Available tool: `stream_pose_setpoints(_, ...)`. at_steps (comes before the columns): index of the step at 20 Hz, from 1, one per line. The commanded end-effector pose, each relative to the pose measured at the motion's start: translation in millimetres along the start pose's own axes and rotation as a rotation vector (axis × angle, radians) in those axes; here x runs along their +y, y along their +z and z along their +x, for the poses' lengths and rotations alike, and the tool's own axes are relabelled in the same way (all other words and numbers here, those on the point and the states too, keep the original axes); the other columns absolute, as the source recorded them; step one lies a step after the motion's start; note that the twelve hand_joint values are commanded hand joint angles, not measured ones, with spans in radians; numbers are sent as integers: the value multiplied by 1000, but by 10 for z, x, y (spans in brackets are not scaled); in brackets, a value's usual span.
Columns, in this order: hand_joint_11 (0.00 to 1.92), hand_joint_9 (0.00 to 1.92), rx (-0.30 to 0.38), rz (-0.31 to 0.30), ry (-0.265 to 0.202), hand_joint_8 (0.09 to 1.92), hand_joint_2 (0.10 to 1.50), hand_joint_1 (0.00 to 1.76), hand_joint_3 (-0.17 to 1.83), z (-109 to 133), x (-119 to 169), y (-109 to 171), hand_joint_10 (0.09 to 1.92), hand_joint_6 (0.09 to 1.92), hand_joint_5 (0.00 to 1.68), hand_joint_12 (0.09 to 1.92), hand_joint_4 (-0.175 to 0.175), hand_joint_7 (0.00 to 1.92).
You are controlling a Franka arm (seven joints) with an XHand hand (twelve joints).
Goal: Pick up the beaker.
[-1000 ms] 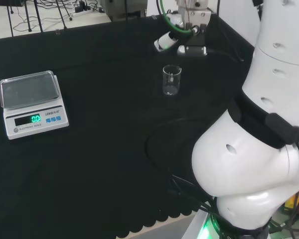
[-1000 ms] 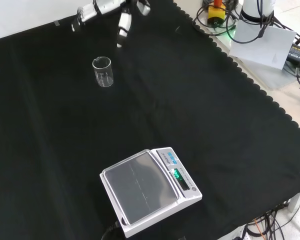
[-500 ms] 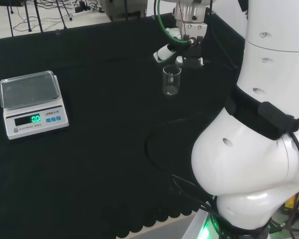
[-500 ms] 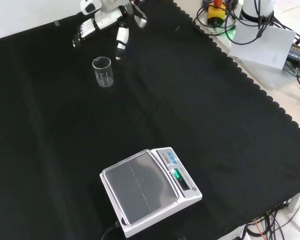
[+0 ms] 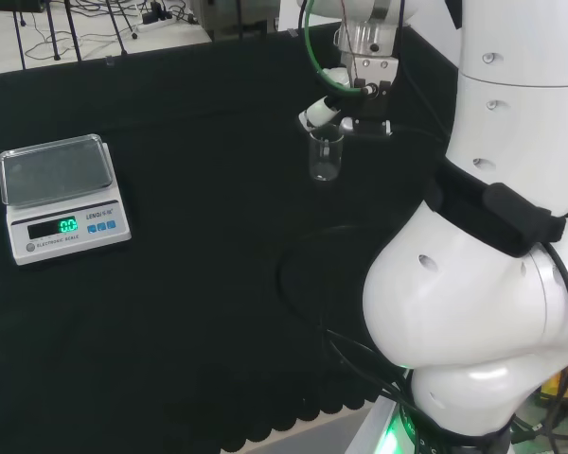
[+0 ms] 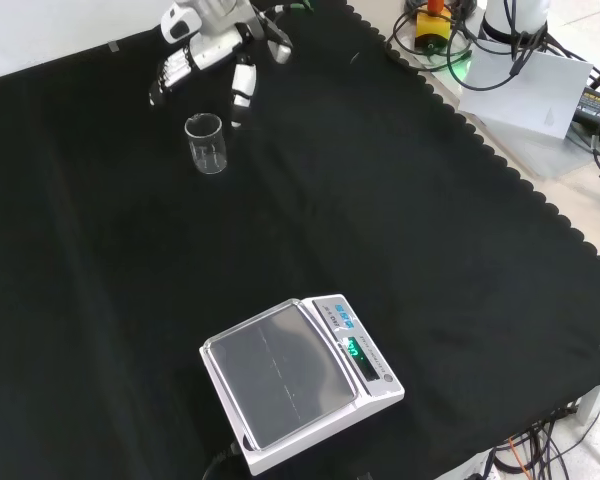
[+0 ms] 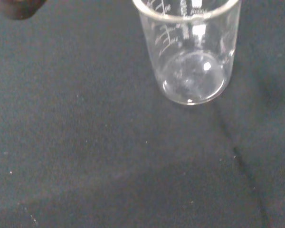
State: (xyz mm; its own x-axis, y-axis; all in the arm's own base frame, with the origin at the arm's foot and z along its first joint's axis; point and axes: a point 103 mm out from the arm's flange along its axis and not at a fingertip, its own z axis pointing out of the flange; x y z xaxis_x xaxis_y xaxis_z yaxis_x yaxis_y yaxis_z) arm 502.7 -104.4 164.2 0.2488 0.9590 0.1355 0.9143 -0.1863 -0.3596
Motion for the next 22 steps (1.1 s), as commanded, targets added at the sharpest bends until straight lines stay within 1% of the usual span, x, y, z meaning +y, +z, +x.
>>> stream_pose_setpoints(1, 0, 0, 4, 12, -8, 160, 773, 626, 89, 50, 86, 139, 683, 87, 0, 831, 66, 0)
stream_pose_setpoints(5, 0, 0, -3, 16, -3, 160, 774, 626, 89, -19, 153, 166, 683, 87, 0, 829, 66, 0)
stream_pose_setpoints(13, 0, 0, -10, 32, 27, 159, 776, 625, 88, -254, 312, 222, 681, 87, 0, 824, 67, 0)
stream_pose_setpoints(22, 0, 0, -15, 65, 30, 158, 777, 625, 86, -334, 446, 385, 679, 87, 0, 819, 67, 0)
